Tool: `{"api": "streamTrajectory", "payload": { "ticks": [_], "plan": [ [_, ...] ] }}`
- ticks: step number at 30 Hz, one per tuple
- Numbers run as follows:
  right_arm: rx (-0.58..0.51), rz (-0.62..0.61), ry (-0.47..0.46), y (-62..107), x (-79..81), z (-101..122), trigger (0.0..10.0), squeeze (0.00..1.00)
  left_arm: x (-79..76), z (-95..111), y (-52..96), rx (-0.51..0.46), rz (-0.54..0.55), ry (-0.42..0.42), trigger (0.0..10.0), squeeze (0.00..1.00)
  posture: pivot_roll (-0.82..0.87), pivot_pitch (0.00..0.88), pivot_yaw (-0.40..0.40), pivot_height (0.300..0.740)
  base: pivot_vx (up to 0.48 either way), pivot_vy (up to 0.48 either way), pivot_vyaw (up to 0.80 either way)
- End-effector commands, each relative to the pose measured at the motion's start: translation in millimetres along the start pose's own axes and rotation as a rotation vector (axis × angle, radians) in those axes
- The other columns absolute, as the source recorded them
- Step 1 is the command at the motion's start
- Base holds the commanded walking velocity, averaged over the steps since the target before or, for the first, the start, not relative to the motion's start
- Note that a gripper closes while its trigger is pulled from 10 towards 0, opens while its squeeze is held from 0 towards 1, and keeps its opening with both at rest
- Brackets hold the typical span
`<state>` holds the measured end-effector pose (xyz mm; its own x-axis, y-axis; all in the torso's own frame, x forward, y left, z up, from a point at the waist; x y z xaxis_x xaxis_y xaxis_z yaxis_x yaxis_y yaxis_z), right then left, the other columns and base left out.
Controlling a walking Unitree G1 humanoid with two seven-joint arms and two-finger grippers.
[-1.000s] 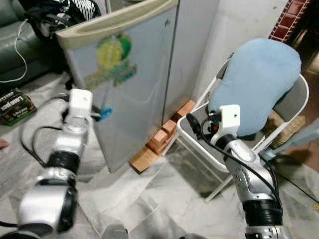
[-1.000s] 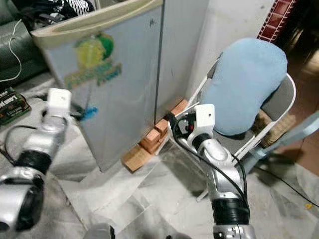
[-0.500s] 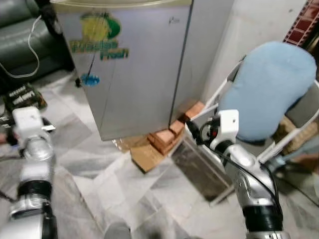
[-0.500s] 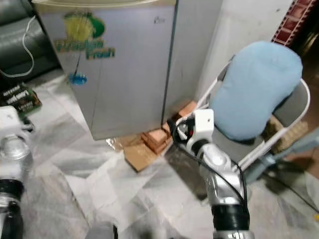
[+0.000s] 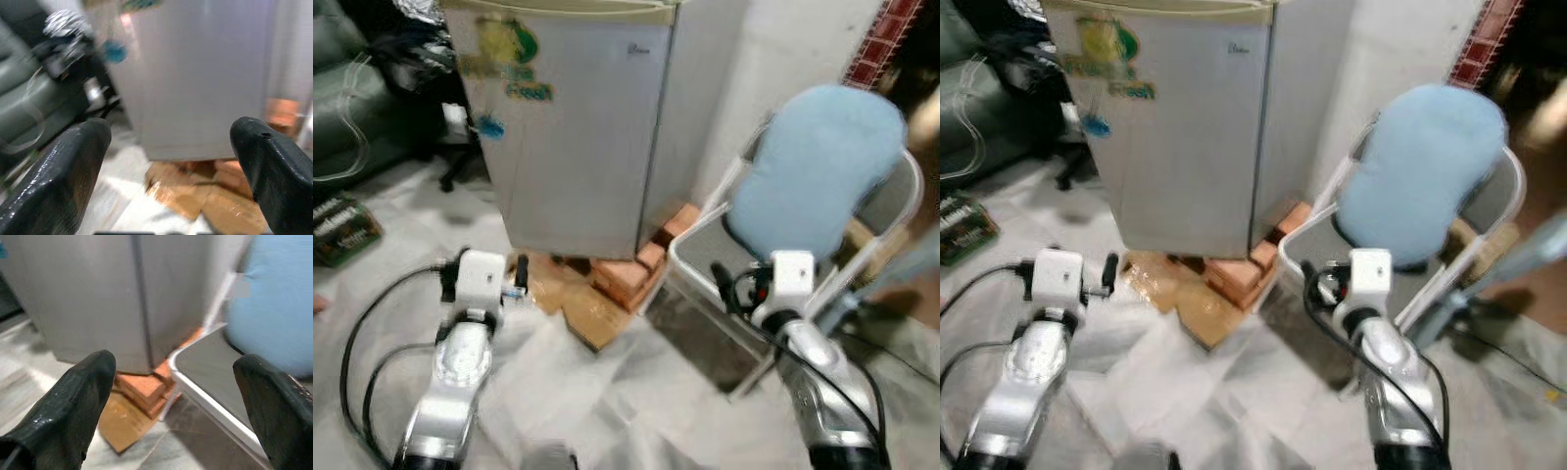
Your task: Restocking fridge
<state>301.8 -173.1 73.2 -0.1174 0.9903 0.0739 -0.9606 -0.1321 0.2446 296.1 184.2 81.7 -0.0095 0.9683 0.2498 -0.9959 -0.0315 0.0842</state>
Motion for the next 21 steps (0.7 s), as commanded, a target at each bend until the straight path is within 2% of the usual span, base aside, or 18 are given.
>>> {"api": "streamTrajectory", "payload": {
  "ticks": [1, 5, 9, 15, 21],
  "plan": [
    [0.002, -0.017, 0.020, 1.4, -6.2, 0, 10.0, 0.00, -11.4, 7, 0.0, -0.015, -0.047, 0.013, 10.0, 0.00, 0.01, 0.000, -0.010, 0.740, 0.000, 0.480, -0.80],
    [0.016, -0.007, 0.021, 0.9, -4.6, -4, 10.0, 0.00, -13.1, 7, 2.3, 0.003, -0.056, 0.028, 10.0, 0.00, 0.01, 0.000, -0.013, 0.740, 0.000, 0.478, -0.73],
    [0.024, -0.017, 0.000, 1.1, -7.4, -7, 10.0, 0.00, -13.9, 8, 2.1, 0.018, -0.064, 0.052, 10.0, 0.00, 0.01, 0.000, -0.009, 0.740, 0.000, 0.476, 0.00],
    [0.018, -0.042, -0.034, -2.0, -11.7, -5, 10.0, 0.00, -25.7, 24, -5.1, -0.021, -0.103, 0.098, 10.0, 0.00, 0.01, 0.000, -0.004, 0.740, 0.000, 0.476, 0.00],
    [0.015, -0.032, -0.021, -4.5, -11.8, -2, 10.0, 0.00, -31.5, 35, -10.2, -0.042, -0.119, 0.129, 10.0, 0.00, 0.00, 0.000, -0.007, 0.740, 0.000, 0.476, -0.80]
  ]
}}
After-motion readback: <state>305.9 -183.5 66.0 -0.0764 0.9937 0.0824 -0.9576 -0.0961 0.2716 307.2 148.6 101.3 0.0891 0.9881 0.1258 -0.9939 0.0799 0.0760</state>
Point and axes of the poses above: a point about 5 cm out from each wrist's last joint towards the gripper, its own y axis pointing back from the gripper into the wrist, its own z axis along the axis of the wrist's last joint, x = y × z, the point moved 4 cm from there along -y, pointing out of the wrist towards the gripper, and after that the axes turned 1 degree about y, right-handed, at the moved point
